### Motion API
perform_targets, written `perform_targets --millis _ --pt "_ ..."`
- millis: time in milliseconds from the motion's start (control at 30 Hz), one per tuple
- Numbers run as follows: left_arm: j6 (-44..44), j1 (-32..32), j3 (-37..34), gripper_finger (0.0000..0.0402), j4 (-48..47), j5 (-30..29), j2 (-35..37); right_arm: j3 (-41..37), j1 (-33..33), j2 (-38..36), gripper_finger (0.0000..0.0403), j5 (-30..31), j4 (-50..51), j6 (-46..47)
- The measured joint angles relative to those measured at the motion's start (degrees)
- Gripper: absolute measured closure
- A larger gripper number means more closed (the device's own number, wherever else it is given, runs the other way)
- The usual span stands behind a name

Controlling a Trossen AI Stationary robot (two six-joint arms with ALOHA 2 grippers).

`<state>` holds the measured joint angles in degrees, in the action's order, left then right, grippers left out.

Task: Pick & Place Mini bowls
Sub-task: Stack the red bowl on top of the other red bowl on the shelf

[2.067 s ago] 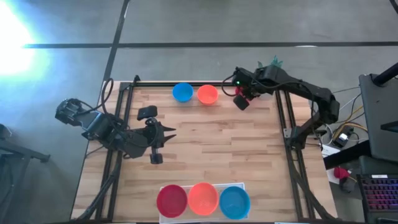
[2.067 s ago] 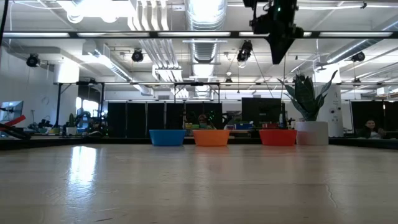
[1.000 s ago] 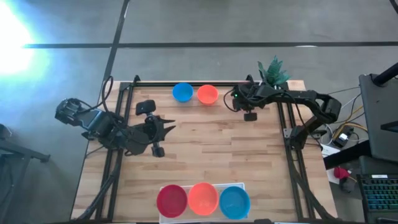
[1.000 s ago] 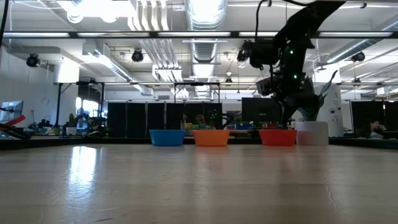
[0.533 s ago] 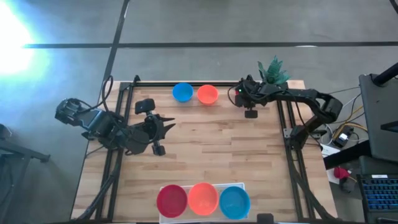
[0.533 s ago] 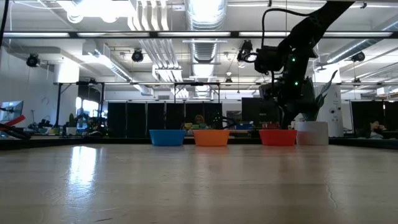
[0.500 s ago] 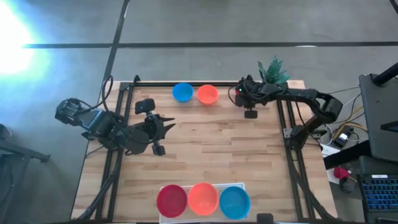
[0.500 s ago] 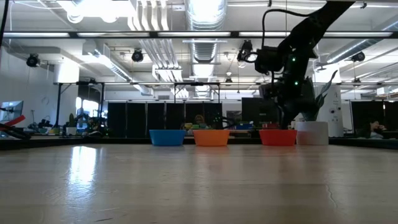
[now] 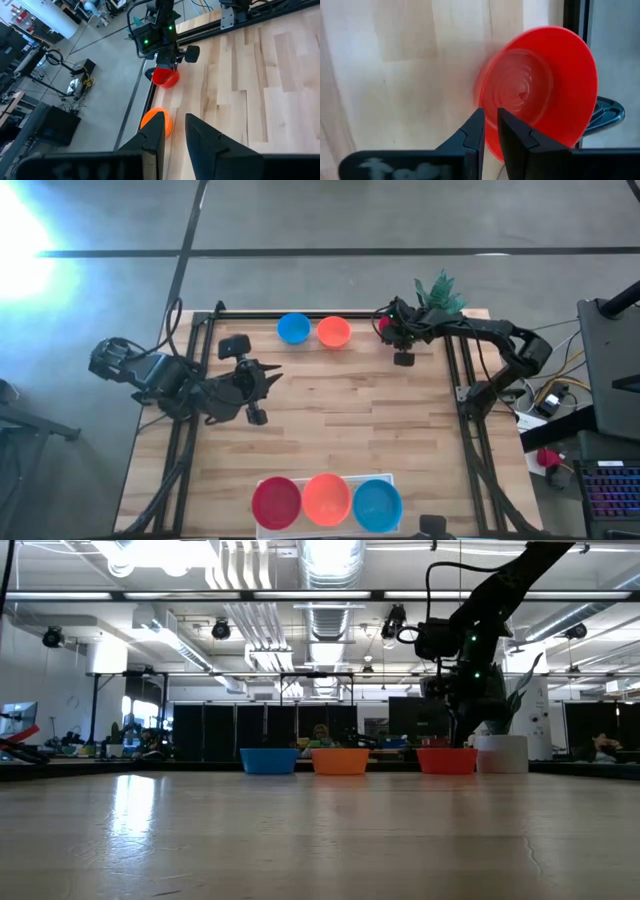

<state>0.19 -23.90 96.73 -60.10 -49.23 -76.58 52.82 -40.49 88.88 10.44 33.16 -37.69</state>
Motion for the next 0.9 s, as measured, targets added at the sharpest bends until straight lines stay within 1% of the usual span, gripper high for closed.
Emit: perform_targets --millis 233,633,800,900 --pt "0.0 0.9 0.0 0.033 0.0 0.0 0.0 0.0 -0.4 0.6 0.0355 -1.8 -0.4 0.0" --pt "0.0 1.3 0.0 0.033 0.0 0.0 0.0 0.5 -1.4 0.7 0.0355 -1.9 -0.7 -0.3" --pt "0.0 1.6 0.0 0.033 0.0 0.0 0.0 2.0 -1.4 0.6 0.0355 -2.0 -0.4 0.0" --pt "0.0 1.8 0.0 0.033 0.0 0.0 0.0 2.9 -1.4 0.6 0.0355 -5.0 0.2 0.1"
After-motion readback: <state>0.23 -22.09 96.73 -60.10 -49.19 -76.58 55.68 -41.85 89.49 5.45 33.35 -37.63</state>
